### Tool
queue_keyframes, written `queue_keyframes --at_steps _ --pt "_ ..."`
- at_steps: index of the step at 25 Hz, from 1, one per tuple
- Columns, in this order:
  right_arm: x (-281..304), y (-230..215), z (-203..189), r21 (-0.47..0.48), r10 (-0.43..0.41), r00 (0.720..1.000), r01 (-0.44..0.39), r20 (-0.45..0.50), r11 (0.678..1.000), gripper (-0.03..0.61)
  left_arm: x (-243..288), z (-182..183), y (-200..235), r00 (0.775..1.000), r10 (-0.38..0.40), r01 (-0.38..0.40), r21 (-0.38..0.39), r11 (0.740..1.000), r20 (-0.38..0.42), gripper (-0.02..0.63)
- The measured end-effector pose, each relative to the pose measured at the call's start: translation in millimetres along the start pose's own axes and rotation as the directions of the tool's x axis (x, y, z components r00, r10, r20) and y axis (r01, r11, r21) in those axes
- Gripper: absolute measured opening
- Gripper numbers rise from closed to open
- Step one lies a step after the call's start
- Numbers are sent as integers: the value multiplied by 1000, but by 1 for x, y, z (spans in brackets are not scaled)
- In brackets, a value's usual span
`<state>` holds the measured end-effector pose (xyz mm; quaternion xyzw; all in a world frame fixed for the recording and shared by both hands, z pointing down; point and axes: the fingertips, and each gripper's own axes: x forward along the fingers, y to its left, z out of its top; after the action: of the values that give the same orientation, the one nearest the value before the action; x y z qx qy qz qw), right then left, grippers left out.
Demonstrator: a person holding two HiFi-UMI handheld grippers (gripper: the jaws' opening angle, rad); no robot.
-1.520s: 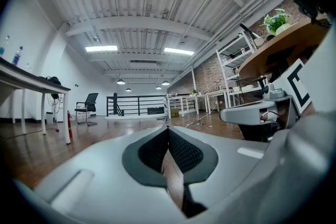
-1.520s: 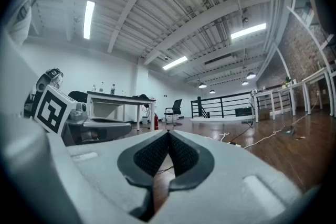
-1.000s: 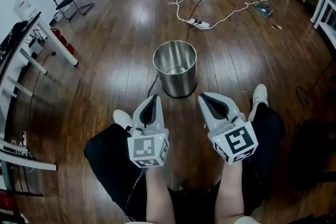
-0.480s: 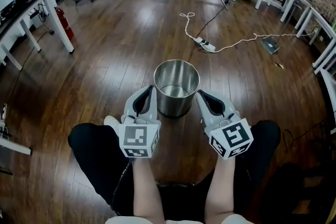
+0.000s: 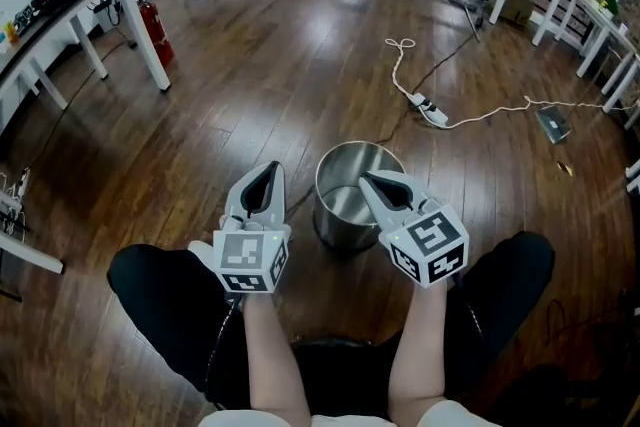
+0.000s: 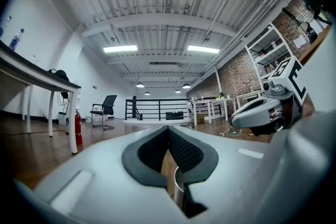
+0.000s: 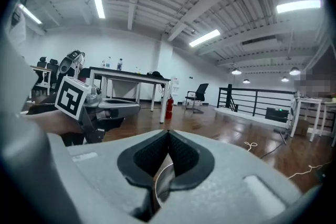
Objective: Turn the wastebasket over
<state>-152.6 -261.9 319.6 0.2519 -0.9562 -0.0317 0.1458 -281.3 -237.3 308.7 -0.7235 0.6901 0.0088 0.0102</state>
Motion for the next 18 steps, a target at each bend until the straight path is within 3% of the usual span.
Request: queue_keyframes --at_steps 3,4,6,10,14,18 --pt "28 -2 -10 7 26 999 -26 -42 1000 -9 8 -15 20 999 49 -49 -3 999 -15 25" --pt "36 -2 -14 12 41 998 -40 -50 999 -8 10 -20 25 998 64 -64 -4 998 -24 74" --pt "53 0 -24 25 80 994 -78 -78 997 128 14 -30 35 995 93 -93 -7 996 -42 101" --pt "82 9 -52 38 151 975 -147 -166 988 155 22 -51 47 989 125 -126 -18 992 -83 141" --pt "106 19 -86 60 206 942 -197 -264 979 289 32 -70 51 984 124 -129 -29 991 -125 228" --pt "130 25 -131 45 209 890 -209 -405 977 310 41 -87 56 981 110 -120 -54 991 -162 328"
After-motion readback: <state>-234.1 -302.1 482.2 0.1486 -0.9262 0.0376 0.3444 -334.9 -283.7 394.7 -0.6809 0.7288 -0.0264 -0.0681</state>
